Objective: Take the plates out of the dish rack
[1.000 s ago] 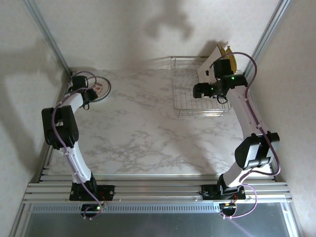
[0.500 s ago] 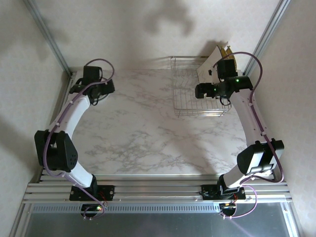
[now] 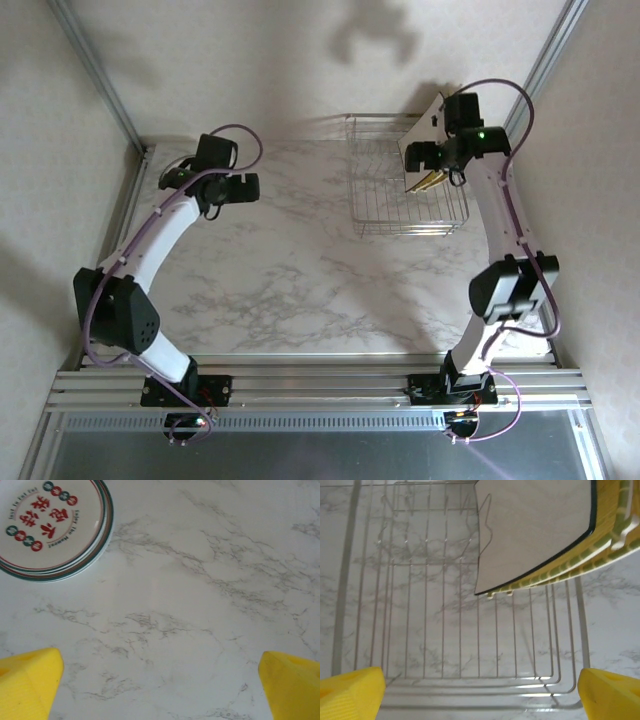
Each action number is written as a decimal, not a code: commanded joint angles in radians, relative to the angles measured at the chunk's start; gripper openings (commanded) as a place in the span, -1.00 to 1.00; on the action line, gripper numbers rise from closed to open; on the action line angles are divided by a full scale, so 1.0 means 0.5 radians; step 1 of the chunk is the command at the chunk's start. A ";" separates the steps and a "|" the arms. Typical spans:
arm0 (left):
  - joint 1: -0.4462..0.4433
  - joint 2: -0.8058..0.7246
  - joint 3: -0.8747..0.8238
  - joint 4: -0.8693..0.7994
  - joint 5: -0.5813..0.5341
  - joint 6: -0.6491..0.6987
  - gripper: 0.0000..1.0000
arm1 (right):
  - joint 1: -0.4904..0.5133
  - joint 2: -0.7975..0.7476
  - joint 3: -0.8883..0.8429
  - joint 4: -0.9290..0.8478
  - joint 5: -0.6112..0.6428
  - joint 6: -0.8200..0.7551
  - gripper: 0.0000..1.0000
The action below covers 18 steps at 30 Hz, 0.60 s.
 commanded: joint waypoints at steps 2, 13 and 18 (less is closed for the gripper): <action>-0.012 0.092 0.108 -0.134 0.045 0.079 0.99 | -0.032 0.238 0.309 -0.160 0.067 -0.034 0.98; -0.014 0.193 0.181 -0.113 0.033 0.123 0.99 | -0.072 0.579 0.773 -0.272 0.049 -0.031 0.98; -0.007 0.268 0.219 -0.107 0.021 0.137 0.99 | -0.082 0.655 0.828 -0.244 0.073 -0.027 0.98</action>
